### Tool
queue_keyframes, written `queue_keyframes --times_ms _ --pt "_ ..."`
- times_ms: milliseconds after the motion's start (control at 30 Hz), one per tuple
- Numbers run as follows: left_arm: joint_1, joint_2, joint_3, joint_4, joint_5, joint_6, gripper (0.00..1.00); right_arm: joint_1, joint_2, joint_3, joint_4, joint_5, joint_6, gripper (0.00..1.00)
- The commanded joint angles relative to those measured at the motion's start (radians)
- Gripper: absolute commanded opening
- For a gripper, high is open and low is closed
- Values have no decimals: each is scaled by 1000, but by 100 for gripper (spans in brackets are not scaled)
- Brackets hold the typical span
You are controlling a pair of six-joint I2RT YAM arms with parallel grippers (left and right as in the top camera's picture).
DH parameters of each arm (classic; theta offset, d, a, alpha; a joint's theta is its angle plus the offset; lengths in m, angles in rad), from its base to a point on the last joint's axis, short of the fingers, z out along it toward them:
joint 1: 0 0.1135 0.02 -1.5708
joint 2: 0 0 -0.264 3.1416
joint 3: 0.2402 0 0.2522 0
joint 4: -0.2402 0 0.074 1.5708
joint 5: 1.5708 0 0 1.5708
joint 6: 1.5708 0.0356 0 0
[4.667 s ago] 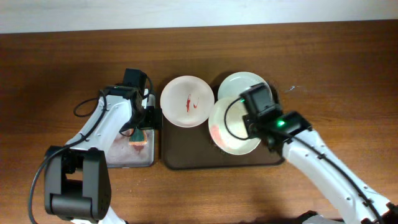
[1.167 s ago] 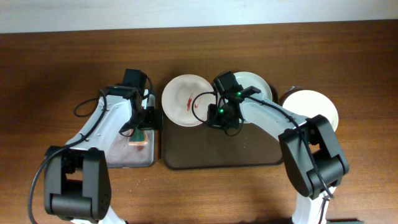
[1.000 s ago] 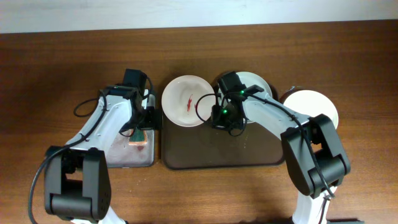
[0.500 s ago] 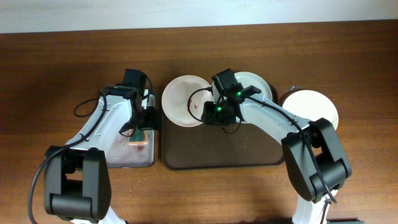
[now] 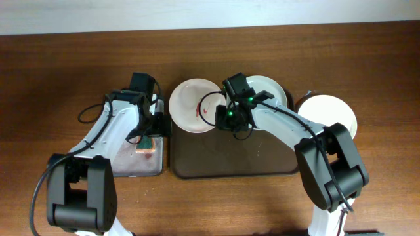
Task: Clean dirty plates on tray and stack at the side
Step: 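Drag the left white plate toward the tray center with the right gripper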
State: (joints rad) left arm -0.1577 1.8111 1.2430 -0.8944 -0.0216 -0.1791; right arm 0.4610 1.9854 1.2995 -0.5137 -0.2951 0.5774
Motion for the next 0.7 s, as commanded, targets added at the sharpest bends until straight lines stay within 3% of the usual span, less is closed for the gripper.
queue_keyframes --times_ms 0,333,433,467,667 --pt "-1 -1 13 -1 8 2 99 11 19 16 18 24 34 21" --pt "-1 -1 13 -1 8 2 99 11 68 13 13 40 120 21" --pt "-1 -1 13 -2 8 2 99 10 73 13 -11 30 108 5" --pt "-1 -1 13 -1 8 2 99 3 61 13 -34 31 100 4" --pt "-1 -1 13 -2 8 2 99 -58 -53 14 -223 37 -210 4"
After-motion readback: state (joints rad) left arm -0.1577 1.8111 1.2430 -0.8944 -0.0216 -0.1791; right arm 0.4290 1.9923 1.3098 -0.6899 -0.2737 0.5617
